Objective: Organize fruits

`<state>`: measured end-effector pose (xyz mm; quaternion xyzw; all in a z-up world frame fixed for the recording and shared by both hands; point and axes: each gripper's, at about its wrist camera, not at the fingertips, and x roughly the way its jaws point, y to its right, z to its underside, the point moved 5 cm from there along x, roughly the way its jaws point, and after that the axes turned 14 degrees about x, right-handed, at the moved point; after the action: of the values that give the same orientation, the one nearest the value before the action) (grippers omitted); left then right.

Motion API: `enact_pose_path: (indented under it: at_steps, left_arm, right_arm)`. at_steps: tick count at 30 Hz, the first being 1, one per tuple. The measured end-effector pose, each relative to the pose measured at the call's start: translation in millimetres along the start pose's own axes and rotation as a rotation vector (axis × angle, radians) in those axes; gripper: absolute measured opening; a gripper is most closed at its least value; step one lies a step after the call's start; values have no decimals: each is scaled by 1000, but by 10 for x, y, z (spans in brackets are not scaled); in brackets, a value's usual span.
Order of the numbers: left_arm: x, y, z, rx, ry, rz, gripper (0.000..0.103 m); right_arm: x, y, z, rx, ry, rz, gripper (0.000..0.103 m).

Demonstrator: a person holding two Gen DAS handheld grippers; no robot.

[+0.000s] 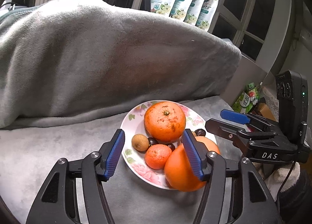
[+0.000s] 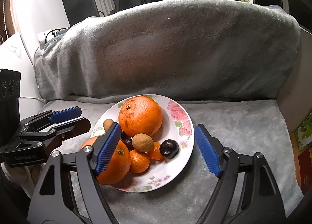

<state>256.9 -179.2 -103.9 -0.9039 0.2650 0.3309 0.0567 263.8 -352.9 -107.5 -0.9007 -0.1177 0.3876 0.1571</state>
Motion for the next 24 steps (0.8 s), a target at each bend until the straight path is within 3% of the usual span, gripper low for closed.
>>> enact_pose_path:
  at_steps: [2, 8, 24]
  left_arm:
    - [-7, 3, -3, 2, 0, -7, 71]
    - [-30, 19, -2, 12, -2, -30, 78]
    - [-108, 77, 16, 24, -11, -52, 79]
  right_arm:
    - [-5, -1, -4, 1, 1, 1, 82]
    - [-3, 12, -11, 2, -3, 5, 86]
    - [-72, 16, 4, 13, -3, 12, 87]
